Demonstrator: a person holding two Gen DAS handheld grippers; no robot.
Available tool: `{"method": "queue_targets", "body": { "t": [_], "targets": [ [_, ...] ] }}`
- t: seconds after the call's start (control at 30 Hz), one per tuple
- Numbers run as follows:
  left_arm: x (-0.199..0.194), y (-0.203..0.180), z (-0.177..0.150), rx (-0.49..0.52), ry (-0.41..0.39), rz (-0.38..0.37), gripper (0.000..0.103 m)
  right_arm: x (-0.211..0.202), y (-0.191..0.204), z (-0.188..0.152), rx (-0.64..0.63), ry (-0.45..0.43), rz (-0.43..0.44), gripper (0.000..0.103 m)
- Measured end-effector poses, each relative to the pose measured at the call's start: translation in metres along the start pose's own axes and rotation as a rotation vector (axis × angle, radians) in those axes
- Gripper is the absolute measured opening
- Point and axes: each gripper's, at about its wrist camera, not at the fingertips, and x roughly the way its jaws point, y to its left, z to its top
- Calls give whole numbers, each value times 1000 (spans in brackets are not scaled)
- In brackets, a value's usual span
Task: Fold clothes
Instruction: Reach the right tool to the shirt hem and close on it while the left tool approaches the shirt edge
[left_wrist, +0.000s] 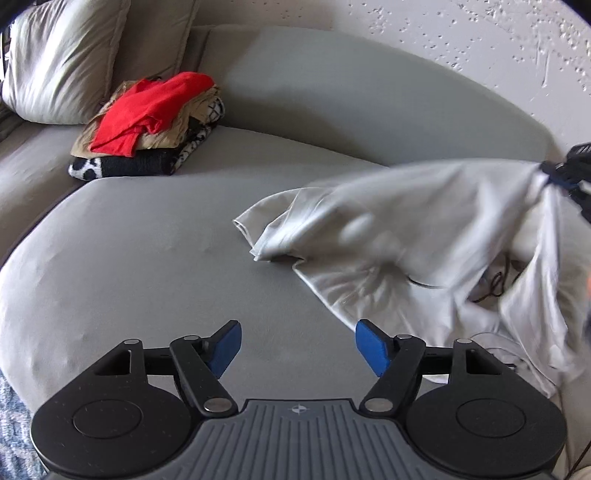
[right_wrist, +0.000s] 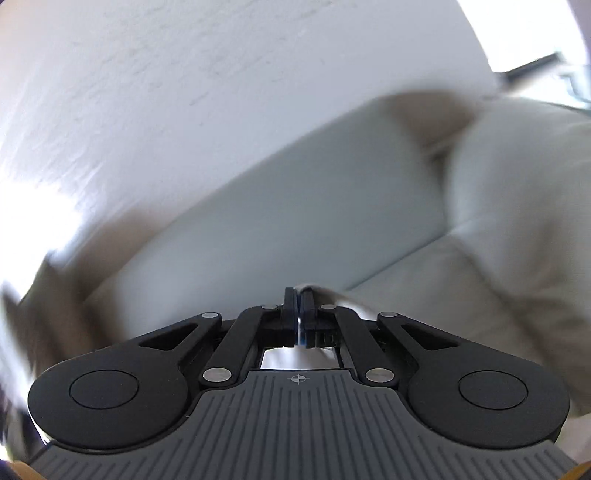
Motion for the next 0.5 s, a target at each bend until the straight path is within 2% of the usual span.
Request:
{"method": "queue_targets", "body": {
  "t": [0.03,0.07,0.13,0.23,0.4,0.5],
  "targets": [
    [3,-1,-1,-3,13,-19,74,4,-6,3,17,52,-27,37],
    [7,-1,-2,-10,28,-34,74,7,-14,2,29,119,-40,43],
    [22,1,-6,-55,71,-39,73,2,-27,-10,-9,212,-36,44],
    [43,6,-10,-124,130,-50,69,-20,-42,-35,-88,287,-9,44],
    [69,22,-5,-297,140,-146,69,-59,-66,-62,-108,363,74,46],
    [82,29,1,-420,188,-252,68,-80,-79,-73,-103,370,104,47]
  ]
}}
